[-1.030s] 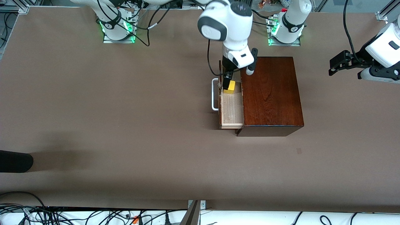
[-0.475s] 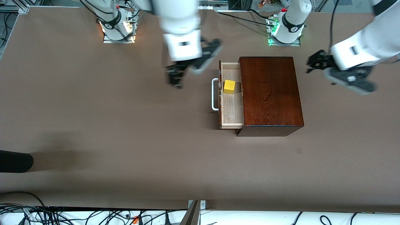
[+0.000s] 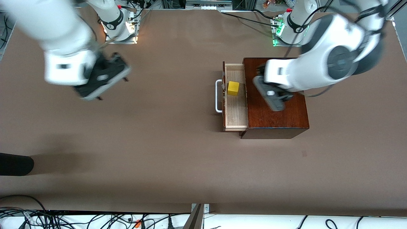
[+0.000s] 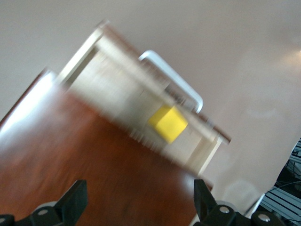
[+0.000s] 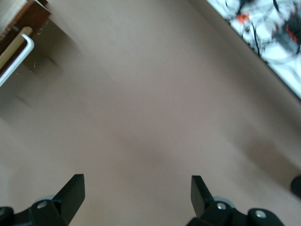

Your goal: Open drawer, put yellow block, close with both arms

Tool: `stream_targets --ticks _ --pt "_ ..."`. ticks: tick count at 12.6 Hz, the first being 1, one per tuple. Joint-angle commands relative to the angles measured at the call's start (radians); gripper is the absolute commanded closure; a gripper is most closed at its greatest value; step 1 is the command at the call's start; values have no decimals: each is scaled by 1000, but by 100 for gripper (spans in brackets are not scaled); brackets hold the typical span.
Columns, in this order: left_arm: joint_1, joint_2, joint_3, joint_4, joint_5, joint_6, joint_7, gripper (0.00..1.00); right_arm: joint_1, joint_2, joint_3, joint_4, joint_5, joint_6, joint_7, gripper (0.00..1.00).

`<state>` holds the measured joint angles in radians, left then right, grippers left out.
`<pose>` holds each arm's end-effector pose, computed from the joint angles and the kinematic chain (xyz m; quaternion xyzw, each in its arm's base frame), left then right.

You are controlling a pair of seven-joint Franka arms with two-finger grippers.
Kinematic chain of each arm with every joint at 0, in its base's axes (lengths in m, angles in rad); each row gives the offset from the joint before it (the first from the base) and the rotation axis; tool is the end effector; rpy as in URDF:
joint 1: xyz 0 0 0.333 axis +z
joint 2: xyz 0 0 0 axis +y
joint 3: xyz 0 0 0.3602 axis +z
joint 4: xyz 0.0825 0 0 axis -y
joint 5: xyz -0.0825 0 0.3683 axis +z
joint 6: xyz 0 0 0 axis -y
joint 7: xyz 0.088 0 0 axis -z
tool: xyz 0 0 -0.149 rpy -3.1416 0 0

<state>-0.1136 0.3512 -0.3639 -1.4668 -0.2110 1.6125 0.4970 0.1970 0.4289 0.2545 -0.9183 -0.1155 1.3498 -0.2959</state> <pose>0.5621 -0.2893 0.4881 0.8762 -0.4434 -0.0888 0.1667 0.6126 0.2233 0.6449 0.9396 0.3421 0.0070 0.0034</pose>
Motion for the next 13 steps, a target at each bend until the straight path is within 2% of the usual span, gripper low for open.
stream_targets --ticks 1,3,5,7,8,11,13 --pt "-42 81 -108 16 8 133 34 0 -28 -96 -93 -91 83 -24 -3 0" --pt "-189 118 -109 11 144 251 58 0 -28 -206 -193 -237 144 -6 9 0" --pt "-292 176 -109 11 287 314 60 0 -28 -351 -225 -458 143 69 50 0" --pt "-340 227 -109 11 370 346 80 0 -28 -483 -244 -670 137 164 116 0" --pt "-343 248 -110 10 421 352 106 0 -28 -519 -254 -732 135 195 141 0" --pt "-330 279 -107 -20 438 351 202 0 -28 -519 -310 -778 137 215 178 0" --pt "-331 284 -106 -38 441 349 222 0 -28 -498 -317 -778 142 257 213 0"
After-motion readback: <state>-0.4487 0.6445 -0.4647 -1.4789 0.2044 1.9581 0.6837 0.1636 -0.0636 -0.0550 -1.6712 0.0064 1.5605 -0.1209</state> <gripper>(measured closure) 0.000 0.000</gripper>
